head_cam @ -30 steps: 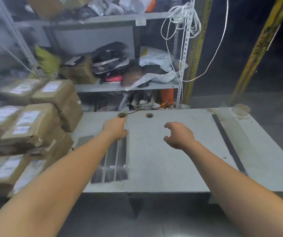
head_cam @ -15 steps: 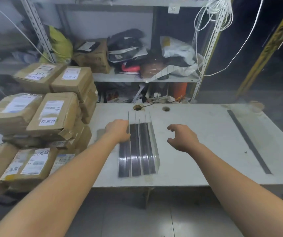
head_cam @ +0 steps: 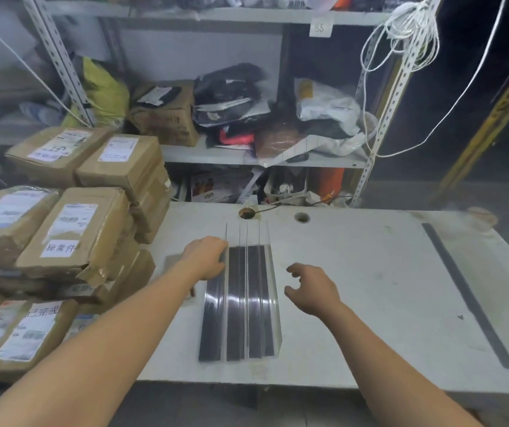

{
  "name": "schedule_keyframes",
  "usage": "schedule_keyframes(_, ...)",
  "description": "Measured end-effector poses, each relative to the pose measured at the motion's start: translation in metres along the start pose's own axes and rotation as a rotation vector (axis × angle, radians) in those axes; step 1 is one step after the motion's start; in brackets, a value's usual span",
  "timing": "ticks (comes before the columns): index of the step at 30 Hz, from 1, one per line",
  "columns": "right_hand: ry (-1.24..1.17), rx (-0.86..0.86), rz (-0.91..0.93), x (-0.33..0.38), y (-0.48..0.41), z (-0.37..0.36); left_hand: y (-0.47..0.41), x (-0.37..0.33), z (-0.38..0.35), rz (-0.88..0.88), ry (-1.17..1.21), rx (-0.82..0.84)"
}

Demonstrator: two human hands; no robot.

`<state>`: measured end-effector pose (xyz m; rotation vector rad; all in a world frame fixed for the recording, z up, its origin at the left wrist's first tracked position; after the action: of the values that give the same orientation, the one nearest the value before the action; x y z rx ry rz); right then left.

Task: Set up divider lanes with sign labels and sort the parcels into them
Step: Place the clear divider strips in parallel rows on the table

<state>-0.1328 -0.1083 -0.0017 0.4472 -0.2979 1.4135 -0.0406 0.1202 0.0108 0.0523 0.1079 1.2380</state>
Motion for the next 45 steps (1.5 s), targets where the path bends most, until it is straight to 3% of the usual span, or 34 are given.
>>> schedule_keyframes(9,-0.316,0.001,-0.194,-0.009,-0.024,-0.043,-0.074,-0.014,-0.021,-0.173,0.17,0.0)
schedule_keyframes(18,-0.257,0.079,-0.321,-0.002,-0.037,-0.066,-0.146,-0.034,-0.042,-0.606,0.068,0.097)
schedule_keyframes(22,-0.298,0.057,-0.408,-0.006,-0.036,-0.07,-0.162,-0.042,-0.043,-0.73,0.004,0.055)
schedule_keyframes(29,-0.32,0.018,-0.461,-0.015,-0.025,-0.07,-0.176,-0.057,-0.055,-0.72,0.055,0.184)
schedule_keyframes(36,-0.322,0.031,-0.442,-0.054,0.014,-0.047,-0.185,-0.089,-0.043,-0.662,0.081,0.12)
schedule_keyframes(43,-0.365,-0.024,-0.396,-0.149,0.092,0.01,-0.177,-0.199,-0.021,-0.665,0.067,0.064)
schedule_keyframes(45,-0.346,-0.014,-0.362,-0.147,0.094,0.008,-0.187,-0.197,-0.019,-0.633,0.03,0.056)
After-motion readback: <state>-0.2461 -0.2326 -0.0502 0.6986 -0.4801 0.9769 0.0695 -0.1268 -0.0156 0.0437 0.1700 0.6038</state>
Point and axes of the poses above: each hand's wrist, its own y-axis away from the middle knuckle, its own z-axis out of the back of the hand, x = y × z, the point moved 5 cm from there along -y, towards the middle knuckle, and after that the axes turned 5 degrees about -x, right-handed, at the moved point
